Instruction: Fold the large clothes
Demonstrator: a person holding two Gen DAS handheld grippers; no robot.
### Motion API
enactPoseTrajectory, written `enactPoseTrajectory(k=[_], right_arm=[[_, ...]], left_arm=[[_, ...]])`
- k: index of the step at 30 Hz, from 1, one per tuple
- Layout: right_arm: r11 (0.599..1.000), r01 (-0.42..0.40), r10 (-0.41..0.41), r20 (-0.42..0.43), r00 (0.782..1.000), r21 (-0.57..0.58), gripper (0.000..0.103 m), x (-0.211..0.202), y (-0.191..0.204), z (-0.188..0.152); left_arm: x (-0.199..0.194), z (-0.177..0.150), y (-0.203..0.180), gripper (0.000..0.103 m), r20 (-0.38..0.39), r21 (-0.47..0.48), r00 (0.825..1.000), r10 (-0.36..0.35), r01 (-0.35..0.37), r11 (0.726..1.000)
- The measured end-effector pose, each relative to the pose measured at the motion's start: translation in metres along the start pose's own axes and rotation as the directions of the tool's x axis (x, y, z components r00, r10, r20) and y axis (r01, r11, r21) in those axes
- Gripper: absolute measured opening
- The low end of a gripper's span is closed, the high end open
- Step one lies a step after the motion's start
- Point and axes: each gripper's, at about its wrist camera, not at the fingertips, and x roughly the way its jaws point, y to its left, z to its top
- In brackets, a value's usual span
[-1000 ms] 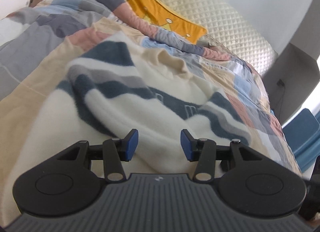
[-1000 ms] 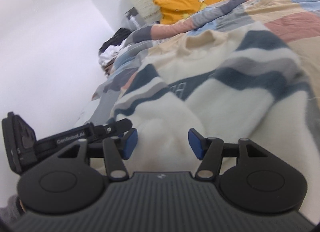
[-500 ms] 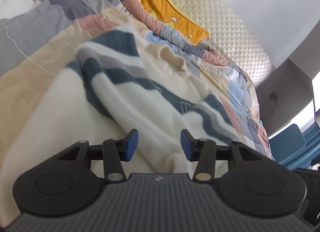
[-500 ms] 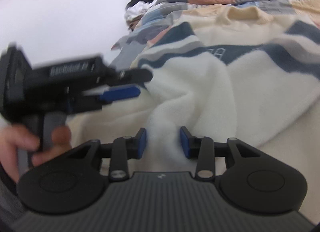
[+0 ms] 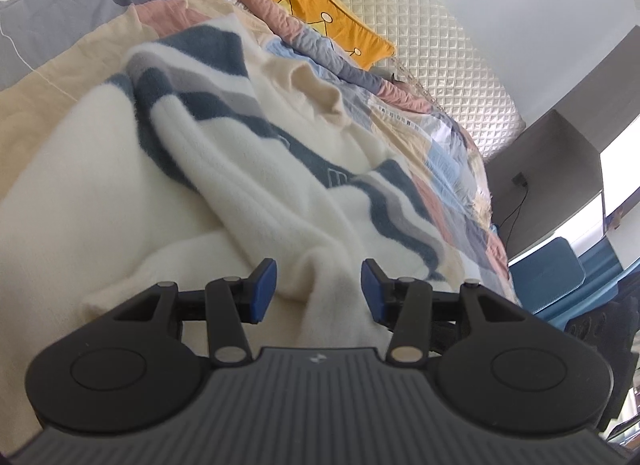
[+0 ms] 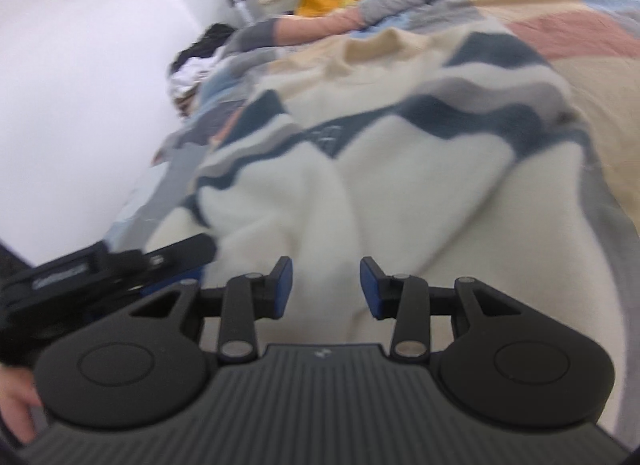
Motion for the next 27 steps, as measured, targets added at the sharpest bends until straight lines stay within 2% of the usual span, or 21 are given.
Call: enactPoseTrajectory(k=[8, 10, 12, 14, 15, 16, 17, 19, 21, 24, 27], right_arm=[[0.997, -0.017, 0.021, -0.05, 0.999, 0.069, 0.041, 0.022, -0.013, -0.003], [0.995, -0.05, 0.056, -0.056, 0.997, 0.089, 0.04, 0.024, -0.015, -0.002], [0.984, -0.115, 0.126, -0.075, 0.989, 0.137, 0.04, 0.028, -0.019, -0.003], [0.984, -0.12, 0.131, -0.078, 0.988, 0.131, 0.039, 0.028, -0.017, -0.005], [0.986, -0.116, 0.125, -0.072, 0.99, 0.119, 0.031, 0.026, -0.016, -0.005], [0.988, -0.111, 0.119, -0.065, 0.991, 0.105, 0.02, 0.025, -0.013, -0.004], [0.989, -0.113, 0.119, -0.06, 0.991, 0.09, 0.019, 0.023, -0.011, -0.004], [0.993, -0.107, 0.109, -0.043, 0.993, 0.05, 0.015, 0.019, -0.004, -0.003], [0.995, -0.099, 0.099, -0.019, 0.995, 0.008, 0.015, 0.012, 0.002, -0.001], [0.996, -0.079, 0.08, 0.042, 0.996, -0.037, 0.011, -0.004, 0.006, 0.002], [0.997, -0.056, 0.06, 0.092, 0.994, -0.051, 0.01, -0.018, 0.002, 0.008]], left_arm=[[0.011, -0.005, -0.004, 0.052, -0.03, 0.039, 1.0, 0.008, -0.006, 0.999], [0.011, -0.007, -0.005, 0.05, -0.031, 0.053, 0.999, 0.016, -0.014, 0.999], [0.012, -0.009, -0.007, 0.045, -0.036, 0.064, 0.999, 0.013, -0.011, 0.998], [0.014, -0.01, -0.007, 0.044, -0.05, 0.069, 0.999, 0.016, -0.013, 0.998], [0.015, -0.011, -0.007, 0.041, -0.054, 0.074, 0.998, 0.026, -0.022, 0.997], [0.015, -0.011, -0.007, 0.038, -0.056, 0.079, 0.998, 0.033, -0.029, 0.996], [0.015, -0.012, -0.007, 0.035, -0.058, 0.083, 0.998, 0.033, -0.028, 0.996], [0.012, -0.012, -0.008, 0.021, -0.051, 0.089, 0.998, 0.027, -0.022, 0.996], [0.009, -0.012, -0.011, 0.014, -0.039, 0.091, 0.999, 0.019, -0.015, 0.996], [0.003, -0.017, -0.022, 0.011, -0.037, 0.106, 0.999, -0.014, 0.018, 0.994], [0.004, -0.024, -0.031, 0.01, -0.055, 0.134, 0.998, -0.016, 0.023, 0.991]])
